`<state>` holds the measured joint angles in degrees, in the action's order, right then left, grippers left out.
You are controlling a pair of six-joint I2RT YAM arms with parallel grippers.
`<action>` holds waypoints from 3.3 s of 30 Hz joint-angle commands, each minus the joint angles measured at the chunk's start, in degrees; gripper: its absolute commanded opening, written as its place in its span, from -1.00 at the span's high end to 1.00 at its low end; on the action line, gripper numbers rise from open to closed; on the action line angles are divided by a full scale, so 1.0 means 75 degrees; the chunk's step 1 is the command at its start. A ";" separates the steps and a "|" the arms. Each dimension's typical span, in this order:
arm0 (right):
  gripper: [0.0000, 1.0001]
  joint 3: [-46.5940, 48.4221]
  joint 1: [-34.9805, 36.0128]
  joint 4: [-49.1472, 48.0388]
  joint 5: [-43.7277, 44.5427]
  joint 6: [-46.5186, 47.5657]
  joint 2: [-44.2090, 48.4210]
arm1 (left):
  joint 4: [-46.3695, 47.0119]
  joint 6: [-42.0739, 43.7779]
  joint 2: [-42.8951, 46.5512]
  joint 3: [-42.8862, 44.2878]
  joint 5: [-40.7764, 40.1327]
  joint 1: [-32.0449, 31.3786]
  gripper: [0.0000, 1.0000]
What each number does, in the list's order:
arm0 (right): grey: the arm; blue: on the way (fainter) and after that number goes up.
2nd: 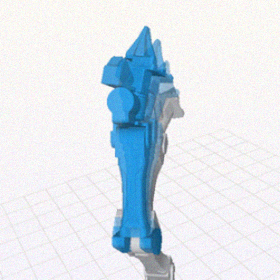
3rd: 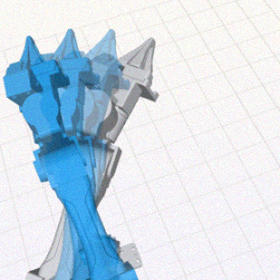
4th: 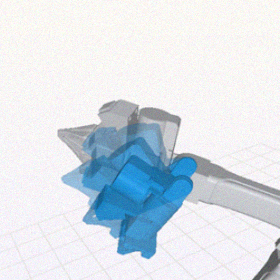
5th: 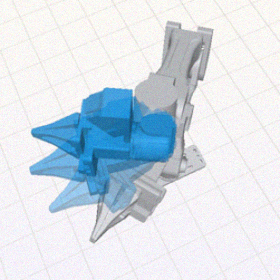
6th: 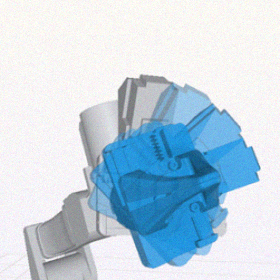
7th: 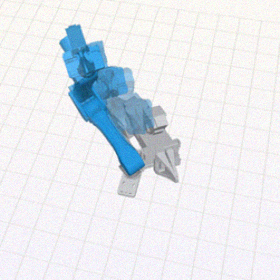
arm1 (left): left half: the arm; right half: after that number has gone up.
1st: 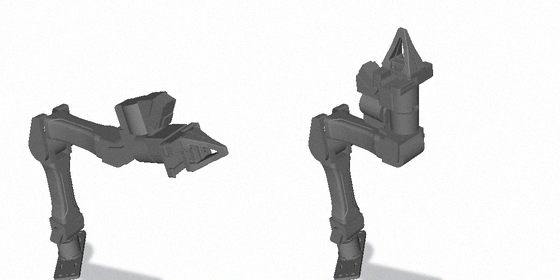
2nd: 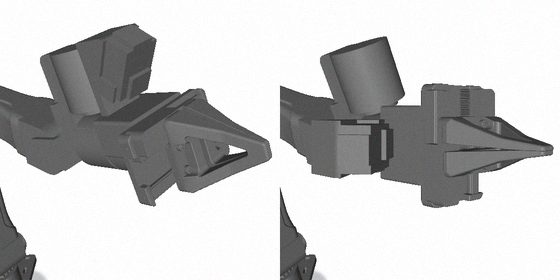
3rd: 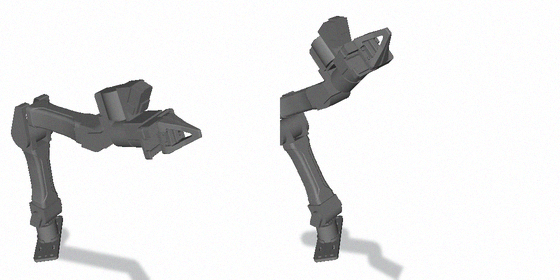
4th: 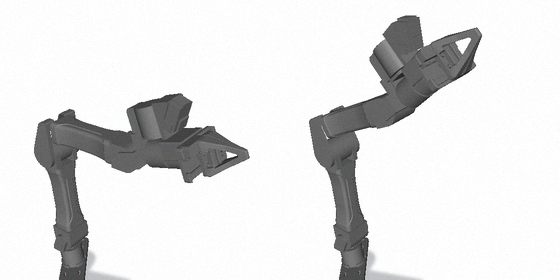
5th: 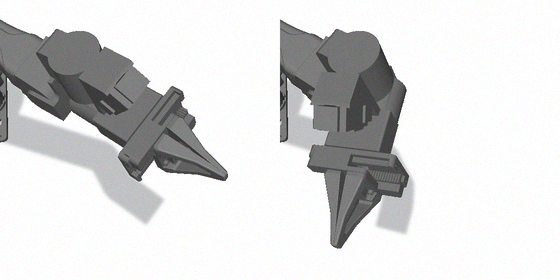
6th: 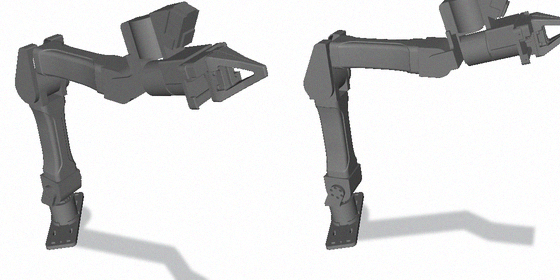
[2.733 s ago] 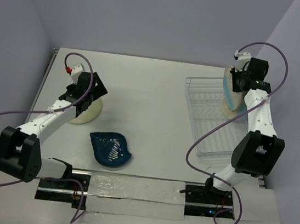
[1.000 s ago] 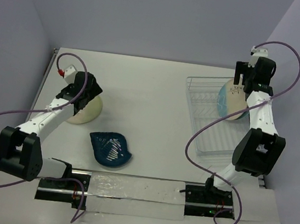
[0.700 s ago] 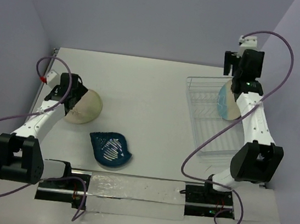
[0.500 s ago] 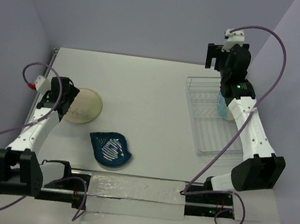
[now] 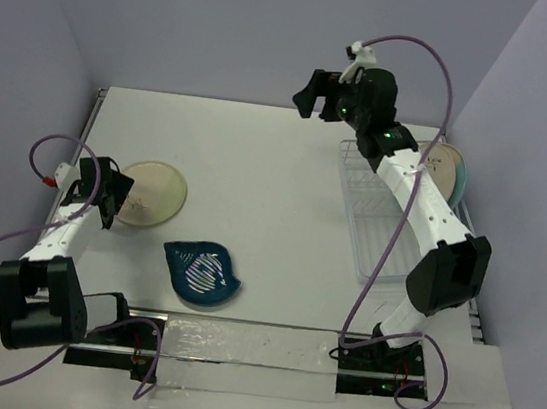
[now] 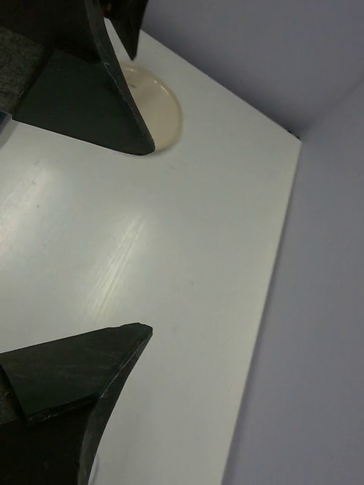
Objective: Load the plates into the dish rack
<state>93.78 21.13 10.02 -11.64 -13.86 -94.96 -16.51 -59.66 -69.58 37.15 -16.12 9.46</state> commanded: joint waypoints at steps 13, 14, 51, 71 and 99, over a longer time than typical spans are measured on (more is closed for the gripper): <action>-0.99 0.0525 0.0898 0.0081 -0.0056 -0.0917 -0.1349 | 0.0779 0.0255 -0.2269 0.0392 0.1422 0.0297 -0.24; -0.99 0.0537 0.0898 0.0082 -0.0024 -0.0917 -0.1394 | 0.0813 0.0275 -0.2348 0.0421 0.1433 0.0287 -0.07; -0.99 0.1556 0.1353 0.1328 0.0654 -0.1414 -0.4108 | 0.0907 0.2299 -0.3733 0.1351 0.1919 -0.2717 0.99; -0.94 0.2375 0.1627 0.2130 -0.0820 -0.2665 -0.5509 | 0.1057 0.2289 -0.3754 0.1300 0.2248 -0.2993 1.00; -0.07 -0.0240 0.1778 -0.1534 -0.3638 -0.2800 -0.3070 | 0.1643 0.2288 -0.4044 0.1378 0.2791 -0.3066 0.99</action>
<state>94.03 29.70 6.48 -26.92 -32.22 -121.27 -4.29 -43.48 -96.57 48.77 -1.72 -11.54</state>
